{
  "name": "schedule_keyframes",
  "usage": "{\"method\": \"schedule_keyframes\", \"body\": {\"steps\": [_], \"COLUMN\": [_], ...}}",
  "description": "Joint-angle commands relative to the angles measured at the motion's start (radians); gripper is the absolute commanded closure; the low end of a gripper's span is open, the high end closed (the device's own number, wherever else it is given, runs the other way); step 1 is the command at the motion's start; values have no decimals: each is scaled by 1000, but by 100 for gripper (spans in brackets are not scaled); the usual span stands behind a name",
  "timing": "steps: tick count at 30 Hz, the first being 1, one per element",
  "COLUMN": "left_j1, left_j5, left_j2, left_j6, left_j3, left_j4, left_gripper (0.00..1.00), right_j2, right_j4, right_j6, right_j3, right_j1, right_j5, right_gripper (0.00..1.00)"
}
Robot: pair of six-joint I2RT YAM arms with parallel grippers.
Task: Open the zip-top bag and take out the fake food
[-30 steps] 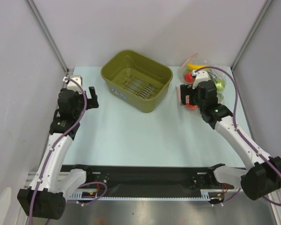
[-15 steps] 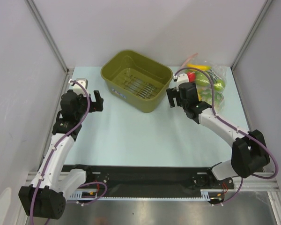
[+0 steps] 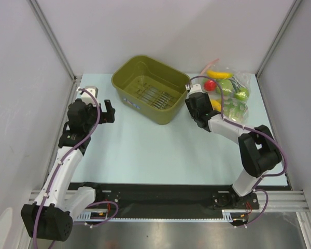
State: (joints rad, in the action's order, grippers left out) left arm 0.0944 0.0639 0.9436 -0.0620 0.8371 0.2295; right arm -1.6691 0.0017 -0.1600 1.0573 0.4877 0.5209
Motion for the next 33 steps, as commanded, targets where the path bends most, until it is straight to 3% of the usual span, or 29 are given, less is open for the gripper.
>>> {"method": "schedule_keyframes", "body": {"steps": [1, 2, 3, 6, 11, 19, 27, 33], "left_j1": [5, 5, 5, 5, 5, 59, 278, 409], "left_j5": [10, 10, 11, 8, 10, 138, 180, 186], "left_j2": [11, 11, 6, -2, -11, -98, -138, -158], "left_j6": [14, 13, 16, 25, 44, 59, 105, 68], "left_j3": [3, 3, 3, 0, -1, -44, -30, -50], "left_j4": [-41, -39, -42, -41, -38, -84, -82, -128], "left_gripper": [0, 0, 0, 0, 0, 0, 0, 0], "right_j2": [-35, -47, -50, -29, 83, 333, 471, 569], "right_j4": [78, 73, 70, 43, -95, -419, -695, -763], "right_j6": [-24, -30, -44, -61, -59, -32, -6, 27], "right_j3": [92, 102, 109, 122, 145, 256, 362, 394], "right_j1": [-23, -24, -26, -26, -40, -38, -5, 25], "right_j5": [62, 67, 76, 99, 35, -103, -309, -510], "right_gripper": [46, 57, 83, 100, 100, 100, 100, 100]}}
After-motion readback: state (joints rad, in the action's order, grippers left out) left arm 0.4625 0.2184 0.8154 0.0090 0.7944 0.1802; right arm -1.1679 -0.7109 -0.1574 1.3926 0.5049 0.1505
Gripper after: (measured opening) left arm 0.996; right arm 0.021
